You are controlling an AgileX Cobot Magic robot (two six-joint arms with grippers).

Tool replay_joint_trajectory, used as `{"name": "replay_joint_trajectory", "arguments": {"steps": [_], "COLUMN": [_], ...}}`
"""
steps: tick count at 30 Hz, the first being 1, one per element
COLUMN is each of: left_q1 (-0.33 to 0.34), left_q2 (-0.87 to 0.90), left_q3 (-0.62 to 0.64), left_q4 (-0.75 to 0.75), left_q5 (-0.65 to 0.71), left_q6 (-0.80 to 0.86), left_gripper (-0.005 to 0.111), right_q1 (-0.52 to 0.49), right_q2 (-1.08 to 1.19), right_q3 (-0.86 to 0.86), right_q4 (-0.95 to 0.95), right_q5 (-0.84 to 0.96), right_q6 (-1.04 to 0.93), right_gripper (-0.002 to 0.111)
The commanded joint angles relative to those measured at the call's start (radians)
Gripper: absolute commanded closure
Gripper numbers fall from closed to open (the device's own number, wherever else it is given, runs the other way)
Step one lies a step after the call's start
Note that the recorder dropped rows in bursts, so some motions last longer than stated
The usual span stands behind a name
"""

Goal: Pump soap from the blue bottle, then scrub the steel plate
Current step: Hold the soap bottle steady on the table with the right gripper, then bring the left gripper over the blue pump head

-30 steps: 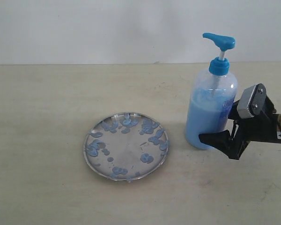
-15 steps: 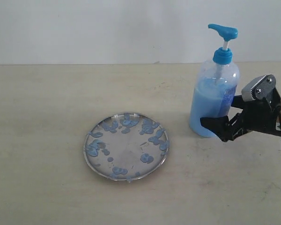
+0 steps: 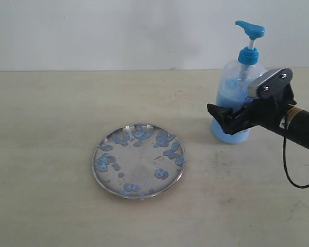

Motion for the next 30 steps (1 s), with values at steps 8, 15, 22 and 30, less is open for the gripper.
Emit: {"name": "replay_joint_trajectory", "arguments": {"steps": [8, 15, 22, 30], "left_q1": [0.002, 0.002, 0.002, 0.002], "left_q2": [-0.002, -0.002, -0.002, 0.162], "left_q3": [-0.001, -0.001, -0.001, -0.001], "left_q4": [-0.032, -0.032, -0.075, -0.557], "left_q5": [0.107, 0.074, 0.082, 0.115], "left_q6": [0.019, 0.050, 0.058, 0.581], "left_gripper": [0.102, 0.102, 0.102, 0.102], "right_q1": [0.070, 0.070, 0.070, 0.070], "right_q2": [-0.005, -0.005, -0.005, -0.005], "right_q3": [-0.002, -0.002, -0.002, -0.002], "right_q4": [0.248, 0.233, 0.154, -0.156], "right_q5": [0.047, 0.107, 0.161, 0.235], "right_q6": [-0.045, -0.036, -0.073, -0.044], "right_gripper": [0.048, 0.108, 0.108, 0.108]}}
